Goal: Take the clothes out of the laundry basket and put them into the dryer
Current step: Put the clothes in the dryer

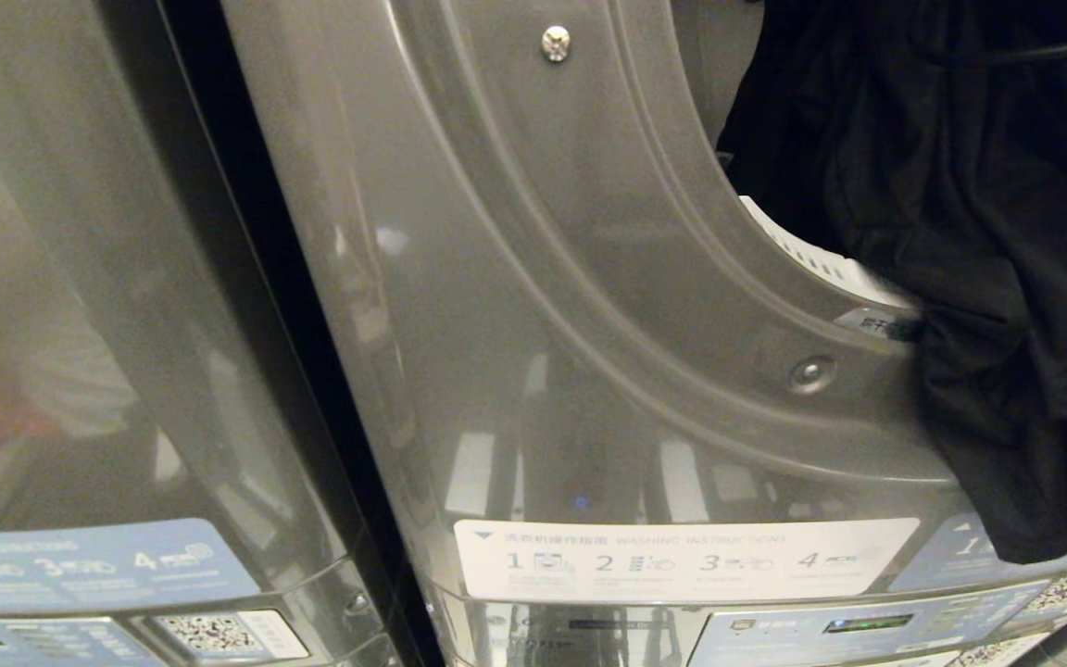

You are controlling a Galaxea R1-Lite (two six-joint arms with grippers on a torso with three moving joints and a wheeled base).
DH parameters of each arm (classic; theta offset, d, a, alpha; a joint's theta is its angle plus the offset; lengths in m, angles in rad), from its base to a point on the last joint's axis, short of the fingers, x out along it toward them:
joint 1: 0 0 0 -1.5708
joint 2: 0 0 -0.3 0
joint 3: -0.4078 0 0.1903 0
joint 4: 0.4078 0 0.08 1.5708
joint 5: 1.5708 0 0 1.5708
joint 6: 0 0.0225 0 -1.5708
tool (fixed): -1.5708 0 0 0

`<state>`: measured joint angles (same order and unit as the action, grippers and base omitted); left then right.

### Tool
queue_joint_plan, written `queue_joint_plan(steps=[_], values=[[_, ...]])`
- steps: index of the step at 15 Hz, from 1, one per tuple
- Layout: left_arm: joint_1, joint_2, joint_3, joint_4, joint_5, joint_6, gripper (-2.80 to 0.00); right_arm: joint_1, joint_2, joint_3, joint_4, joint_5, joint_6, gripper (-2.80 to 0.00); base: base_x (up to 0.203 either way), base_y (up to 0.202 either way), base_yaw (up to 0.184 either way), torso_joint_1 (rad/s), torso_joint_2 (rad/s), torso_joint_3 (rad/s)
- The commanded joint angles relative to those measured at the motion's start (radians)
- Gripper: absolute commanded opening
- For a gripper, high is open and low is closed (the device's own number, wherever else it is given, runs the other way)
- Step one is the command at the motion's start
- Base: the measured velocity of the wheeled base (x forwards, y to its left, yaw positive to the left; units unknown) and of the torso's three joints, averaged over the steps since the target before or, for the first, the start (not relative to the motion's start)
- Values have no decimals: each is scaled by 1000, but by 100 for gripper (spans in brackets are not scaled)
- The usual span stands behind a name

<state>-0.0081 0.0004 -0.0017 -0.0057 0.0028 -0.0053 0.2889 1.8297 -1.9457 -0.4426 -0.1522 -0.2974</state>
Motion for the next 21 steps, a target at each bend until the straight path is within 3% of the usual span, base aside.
queue_joint_plan(steps=[1,6,9,11,13,17,21], values=[[0,0,0,0,0,-1,-280,1,29,-11,-2,0,-9,0,0,0,0,0,0,0],[-1,0,0,0,0,-1,-280,1,-7,-6,21,-2,-31,0,0,0,0,0,0,0],[0,0,0,0,0,-1,-280,5,-74,1,289,-1,-13,0,0,0,0,0,0,0],[0,0,0,0,0,-1,-280,23,-142,-9,576,0,93,0,0,0,0,0,0,0],[0,0,0,0,0,-1,-280,50,-207,-13,769,-1,255,0,0,0,0,0,0,0],[0,0,0,0,0,-1,-280,92,-298,-5,961,11,358,0,0,0,0,0,0,0],[0,0,0,0,0,0,-280,115,-397,10,1033,139,445,0,0,0,0,0,0,0]])
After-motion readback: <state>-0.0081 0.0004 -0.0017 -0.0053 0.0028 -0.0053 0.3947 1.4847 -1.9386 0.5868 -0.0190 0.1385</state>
